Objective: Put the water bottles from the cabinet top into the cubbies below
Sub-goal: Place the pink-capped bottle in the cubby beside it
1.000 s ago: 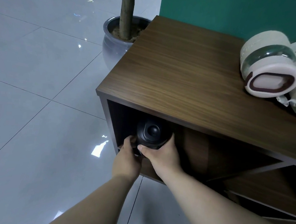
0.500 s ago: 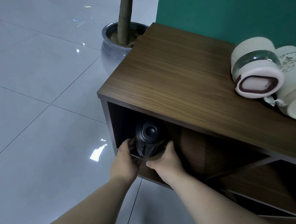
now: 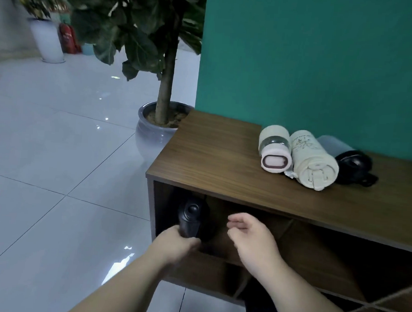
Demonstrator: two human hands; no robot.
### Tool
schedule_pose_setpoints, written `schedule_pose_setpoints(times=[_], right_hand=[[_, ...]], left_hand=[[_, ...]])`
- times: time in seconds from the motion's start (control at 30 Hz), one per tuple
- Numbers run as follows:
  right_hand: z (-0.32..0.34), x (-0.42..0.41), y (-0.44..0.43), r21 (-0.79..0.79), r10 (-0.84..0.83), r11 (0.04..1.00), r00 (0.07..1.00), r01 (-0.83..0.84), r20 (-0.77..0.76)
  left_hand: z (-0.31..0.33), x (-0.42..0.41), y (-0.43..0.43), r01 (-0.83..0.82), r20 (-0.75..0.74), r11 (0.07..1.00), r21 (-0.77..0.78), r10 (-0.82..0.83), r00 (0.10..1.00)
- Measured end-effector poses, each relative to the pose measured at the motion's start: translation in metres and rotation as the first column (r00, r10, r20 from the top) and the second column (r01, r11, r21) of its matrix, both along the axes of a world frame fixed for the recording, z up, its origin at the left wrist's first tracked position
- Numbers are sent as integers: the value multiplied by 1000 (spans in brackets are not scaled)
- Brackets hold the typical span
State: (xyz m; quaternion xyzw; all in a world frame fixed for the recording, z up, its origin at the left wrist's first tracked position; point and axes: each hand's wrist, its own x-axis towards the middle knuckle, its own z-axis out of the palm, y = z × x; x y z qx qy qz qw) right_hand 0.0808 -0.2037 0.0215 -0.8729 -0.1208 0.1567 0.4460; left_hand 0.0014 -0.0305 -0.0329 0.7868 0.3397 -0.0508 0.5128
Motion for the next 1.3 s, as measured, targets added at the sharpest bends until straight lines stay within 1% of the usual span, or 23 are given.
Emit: schedule_pose_setpoints(times=[0.07,0.1,0.17,0.23,0.4,0.57,0.67,0.8,0.9,1.0,1.1,1.17,1.23,1.3], right_hand=[[37,-2,-14,61,-81,995,985,73,150],[55,0,-20,47,-102,995,967,93,235],[84,10,-26,-49,-110,989,916,140,386],[103,25,-24,-134,-125,969,876,210,466],[118,69,6,-263,-195,903,869,341,455],[116,102,32,-322,-293,847,877,423,381],[107,112,37,-318,-328,837,872,447,363],[99,109,38,-260,-354,846,856,465,377],[107,92,36,-192,-333,874,838,446,431],[126,65,32,-99,-285,920,820,380,496],[147,29,23,20,-237,963,803,270,547],[154,6,11,79,-189,982,823,173,536],[153,-13,-2,103,-131,991,851,91,509],[145,-23,-15,50,-47,998,871,26,489]], left_hand=[[26,-11,-7,31,116,994,-105,-19,993],[36,-16,-10,61,163,988,-139,-38,986],[53,-26,-16,117,224,979,-169,-78,971],[62,-30,-22,154,243,974,-167,-111,964],[69,-17,-34,236,278,960,-153,-187,942],[71,-2,-35,311,293,939,-145,-260,920],[70,2,-31,330,304,933,-141,-277,912],[67,6,-23,326,302,938,-121,-278,912],[64,5,-17,306,297,944,-124,-259,919],[63,0,-13,292,301,943,-162,-234,925],[58,-6,-8,270,280,943,-193,-211,937],[53,-11,-6,261,261,946,-191,-207,943],[49,-16,-8,266,234,948,-173,-223,946],[44,-21,-13,299,215,941,-157,-263,940]])
